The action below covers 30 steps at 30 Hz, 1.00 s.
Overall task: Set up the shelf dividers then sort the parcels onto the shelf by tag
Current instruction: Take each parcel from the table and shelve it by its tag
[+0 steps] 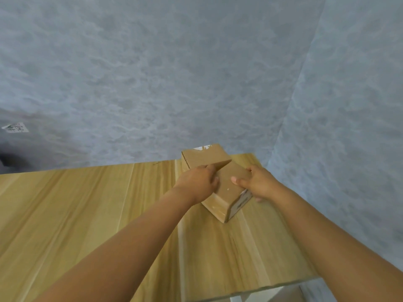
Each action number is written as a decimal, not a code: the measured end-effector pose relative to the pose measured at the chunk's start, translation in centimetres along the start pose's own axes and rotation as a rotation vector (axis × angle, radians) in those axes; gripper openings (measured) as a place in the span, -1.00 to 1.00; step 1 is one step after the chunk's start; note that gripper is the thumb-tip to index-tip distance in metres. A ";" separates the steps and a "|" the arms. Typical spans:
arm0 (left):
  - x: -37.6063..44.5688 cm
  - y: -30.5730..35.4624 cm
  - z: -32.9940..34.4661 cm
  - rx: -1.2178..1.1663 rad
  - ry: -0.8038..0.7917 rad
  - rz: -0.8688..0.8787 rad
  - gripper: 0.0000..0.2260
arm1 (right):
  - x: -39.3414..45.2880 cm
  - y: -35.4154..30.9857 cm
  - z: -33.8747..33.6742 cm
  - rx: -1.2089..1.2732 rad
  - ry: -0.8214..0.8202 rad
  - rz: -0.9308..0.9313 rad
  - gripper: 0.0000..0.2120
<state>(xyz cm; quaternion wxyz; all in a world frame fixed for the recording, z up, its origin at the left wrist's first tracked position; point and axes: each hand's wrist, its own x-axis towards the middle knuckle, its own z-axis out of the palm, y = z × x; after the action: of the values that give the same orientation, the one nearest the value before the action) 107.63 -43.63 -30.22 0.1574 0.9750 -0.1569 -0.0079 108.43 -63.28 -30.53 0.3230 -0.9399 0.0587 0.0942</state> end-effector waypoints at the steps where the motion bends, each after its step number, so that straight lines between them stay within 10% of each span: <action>1: 0.1 0.0 0.1 -0.045 -0.012 -0.006 -0.70 | 0.0 0.1 0.0 0.018 0.002 -0.006 -0.39; 14: -0.2 0.8 -0.1 -0.599 -0.199 0.098 -0.45 | -2.9 1.9 0.0 0.670 0.064 0.193 -0.38; 20: 0.0 2.2 -0.8 -0.670 -0.226 0.200 -0.65 | -4.8 2.1 0.1 0.746 0.261 0.275 -0.28; 25: -0.5 2.0 -2.0 -0.579 -0.384 0.187 -0.24 | -6.1 1.4 -0.9 0.699 0.423 0.251 -0.29; 30: 0.0 1.6 -2.8 -0.916 -0.474 0.086 -0.40 | -7.3 0.1 -2.2 0.749 0.431 0.160 -0.44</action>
<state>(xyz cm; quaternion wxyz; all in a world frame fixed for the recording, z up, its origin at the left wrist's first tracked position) 107.38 -44.19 -27.07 0.5285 0.7702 -0.2087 -0.2898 101.64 -64.35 -27.29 0.6137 -0.7485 0.2273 -0.1070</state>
